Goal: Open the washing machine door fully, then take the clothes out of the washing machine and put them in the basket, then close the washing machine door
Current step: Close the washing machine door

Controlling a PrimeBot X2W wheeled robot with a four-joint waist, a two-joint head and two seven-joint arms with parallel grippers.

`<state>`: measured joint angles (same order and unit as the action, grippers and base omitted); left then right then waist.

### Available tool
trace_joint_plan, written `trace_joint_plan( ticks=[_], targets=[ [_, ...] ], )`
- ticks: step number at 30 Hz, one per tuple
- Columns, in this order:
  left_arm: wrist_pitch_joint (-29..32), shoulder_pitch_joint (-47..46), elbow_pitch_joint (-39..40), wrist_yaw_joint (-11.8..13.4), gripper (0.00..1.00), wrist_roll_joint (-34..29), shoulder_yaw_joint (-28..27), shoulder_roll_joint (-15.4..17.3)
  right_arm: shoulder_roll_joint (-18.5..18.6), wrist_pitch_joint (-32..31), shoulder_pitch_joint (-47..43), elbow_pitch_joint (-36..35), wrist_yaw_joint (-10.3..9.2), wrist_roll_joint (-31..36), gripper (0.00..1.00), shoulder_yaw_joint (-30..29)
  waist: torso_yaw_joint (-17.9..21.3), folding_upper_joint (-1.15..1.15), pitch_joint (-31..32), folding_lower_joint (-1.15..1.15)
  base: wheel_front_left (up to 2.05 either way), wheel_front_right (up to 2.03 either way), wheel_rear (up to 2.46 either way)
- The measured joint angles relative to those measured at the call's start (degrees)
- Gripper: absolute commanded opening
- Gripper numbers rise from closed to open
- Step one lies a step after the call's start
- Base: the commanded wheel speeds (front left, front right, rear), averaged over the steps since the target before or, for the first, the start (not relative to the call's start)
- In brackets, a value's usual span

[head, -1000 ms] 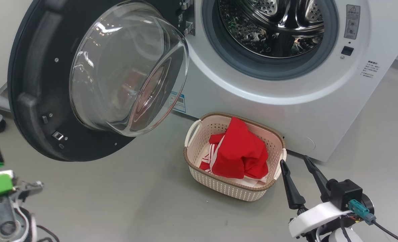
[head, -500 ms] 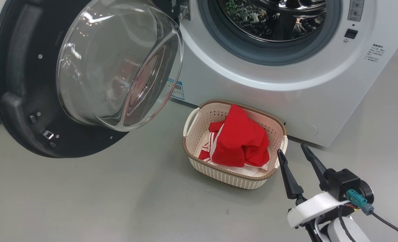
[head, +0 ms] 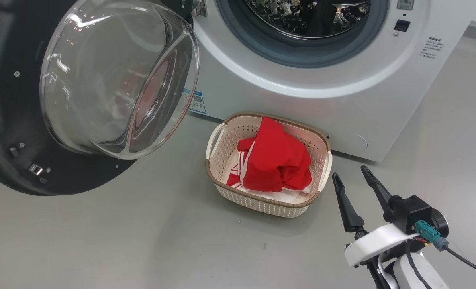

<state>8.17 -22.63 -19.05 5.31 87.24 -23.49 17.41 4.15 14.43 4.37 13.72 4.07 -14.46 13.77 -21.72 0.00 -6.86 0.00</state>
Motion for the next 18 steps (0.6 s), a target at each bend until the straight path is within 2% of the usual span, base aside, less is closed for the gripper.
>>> trace_joint_plan(
  ticks=[10,18],
  targets=[
    [6.5,-1.7,-4.2,-0.1,0.00,0.2,3.9,1.3,0.3,0.0,0.2,0.2,0.36,0.0,1.00,-0.2,0.9,0.00,-0.6,0.00,0.00,0.00,0.00],
    [9.8,-2.6,-6.6,-2.2,0.00,0.4,6.0,1.6,0.4,0.0,0.5,0.2,0.38,0.0,1.00,-0.3,1.2,0.00,-1.2,0.00,0.00,0.00,0.00]
  ],
)
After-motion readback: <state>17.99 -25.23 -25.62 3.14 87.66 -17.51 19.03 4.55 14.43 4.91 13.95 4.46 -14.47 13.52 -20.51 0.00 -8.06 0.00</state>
